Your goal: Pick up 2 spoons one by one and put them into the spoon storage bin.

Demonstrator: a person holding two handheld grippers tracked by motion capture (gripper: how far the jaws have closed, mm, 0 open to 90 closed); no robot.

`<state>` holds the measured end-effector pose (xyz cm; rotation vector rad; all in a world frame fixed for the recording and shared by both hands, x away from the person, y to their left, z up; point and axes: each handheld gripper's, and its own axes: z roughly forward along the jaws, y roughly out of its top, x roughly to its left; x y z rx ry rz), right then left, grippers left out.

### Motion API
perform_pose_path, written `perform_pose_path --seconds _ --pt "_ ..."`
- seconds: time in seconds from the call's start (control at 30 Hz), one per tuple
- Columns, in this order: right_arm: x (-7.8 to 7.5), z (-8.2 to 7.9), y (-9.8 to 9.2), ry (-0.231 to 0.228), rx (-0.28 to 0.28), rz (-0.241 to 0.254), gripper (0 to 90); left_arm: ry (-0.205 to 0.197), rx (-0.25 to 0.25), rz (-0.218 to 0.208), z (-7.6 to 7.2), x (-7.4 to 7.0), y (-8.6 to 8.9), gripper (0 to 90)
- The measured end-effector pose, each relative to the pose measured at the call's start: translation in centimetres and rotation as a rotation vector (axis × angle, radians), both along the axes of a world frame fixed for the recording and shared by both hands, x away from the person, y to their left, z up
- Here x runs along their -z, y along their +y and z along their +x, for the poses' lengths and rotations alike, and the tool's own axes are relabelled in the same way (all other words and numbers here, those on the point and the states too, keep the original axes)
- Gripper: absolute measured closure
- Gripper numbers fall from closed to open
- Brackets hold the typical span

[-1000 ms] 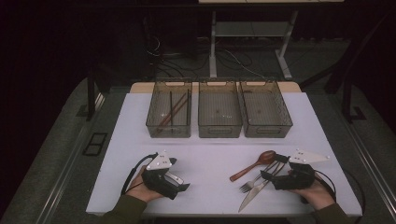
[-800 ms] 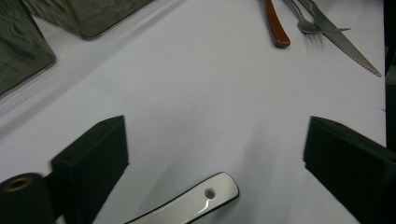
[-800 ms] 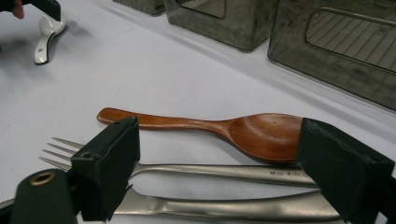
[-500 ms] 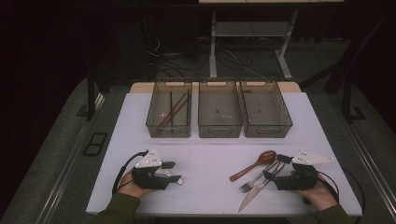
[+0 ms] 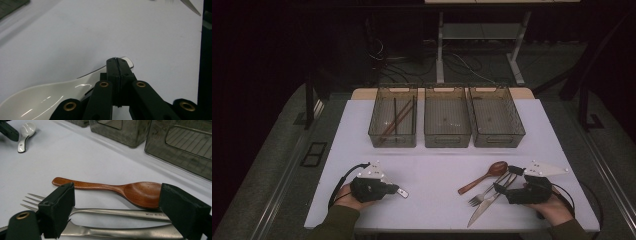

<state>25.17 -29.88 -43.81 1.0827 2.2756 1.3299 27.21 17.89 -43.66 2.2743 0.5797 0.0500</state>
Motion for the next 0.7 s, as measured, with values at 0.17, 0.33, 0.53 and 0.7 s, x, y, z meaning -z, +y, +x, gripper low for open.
perform_pose_path --seconds 0.17,0.33,0.53,0.7 --pt "0.0 0.0 0.0 0.003 0.0 -0.004 14.0 0.004 0.034 0.014 -0.1 0.3 -0.4 89.4" --pt "0.1 0.1 0.0 0.005 0.004 -0.01 14.0 0.002 0.042 0.016 0.0 0.5 -0.6 89.5" --pt "0.2 0.1 0.1 0.006 0.002 -0.016 14.1 -0.017 0.034 0.027 0.3 0.5 -1.2 89.4" --pt "0.2 0.2 0.1 0.009 0.002 -0.02 14.1 -0.033 0.031 0.045 0.7 0.5 -1.9 89.4"
